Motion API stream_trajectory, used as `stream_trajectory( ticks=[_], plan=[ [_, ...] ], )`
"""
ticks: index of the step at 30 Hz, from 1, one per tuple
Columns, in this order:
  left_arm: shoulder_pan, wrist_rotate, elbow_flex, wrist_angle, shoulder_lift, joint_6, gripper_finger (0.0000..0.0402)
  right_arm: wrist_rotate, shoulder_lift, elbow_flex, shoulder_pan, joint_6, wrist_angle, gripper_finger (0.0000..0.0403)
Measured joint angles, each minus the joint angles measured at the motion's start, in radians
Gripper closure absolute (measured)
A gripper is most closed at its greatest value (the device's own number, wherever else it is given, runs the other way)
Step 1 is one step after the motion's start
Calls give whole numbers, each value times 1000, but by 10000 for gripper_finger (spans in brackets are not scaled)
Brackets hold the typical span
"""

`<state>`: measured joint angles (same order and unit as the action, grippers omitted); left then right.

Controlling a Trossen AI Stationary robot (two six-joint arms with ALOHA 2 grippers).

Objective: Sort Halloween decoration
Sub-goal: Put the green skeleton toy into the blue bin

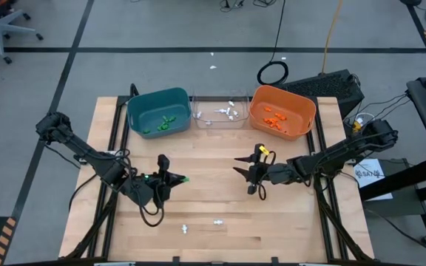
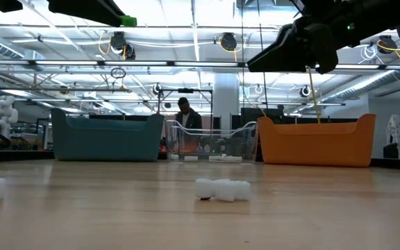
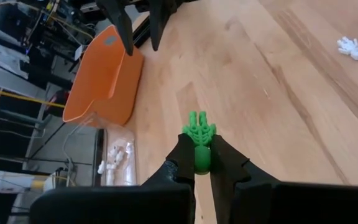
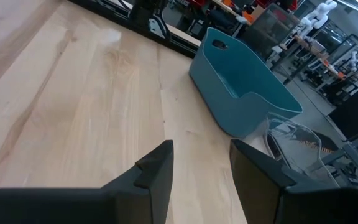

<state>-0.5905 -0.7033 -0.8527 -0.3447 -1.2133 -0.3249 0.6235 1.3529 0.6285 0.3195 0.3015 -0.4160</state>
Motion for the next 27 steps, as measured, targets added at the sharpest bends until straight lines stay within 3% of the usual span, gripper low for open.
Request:
stream_trajectory(
  ticks=[16, 22, 27],
  plan=[
    [121, -1, 0, -21, 8, 11, 389, 0, 0, 0, 0, -5, 1, 261],
    [269, 12, -1, -92, 81, -29, 388, 0, 0, 0, 0, -6, 2, 261],
    [460, 154, -1, -149, 156, -38, 388, 0, 0, 0, 0, -13, 2, 261]
  ],
)
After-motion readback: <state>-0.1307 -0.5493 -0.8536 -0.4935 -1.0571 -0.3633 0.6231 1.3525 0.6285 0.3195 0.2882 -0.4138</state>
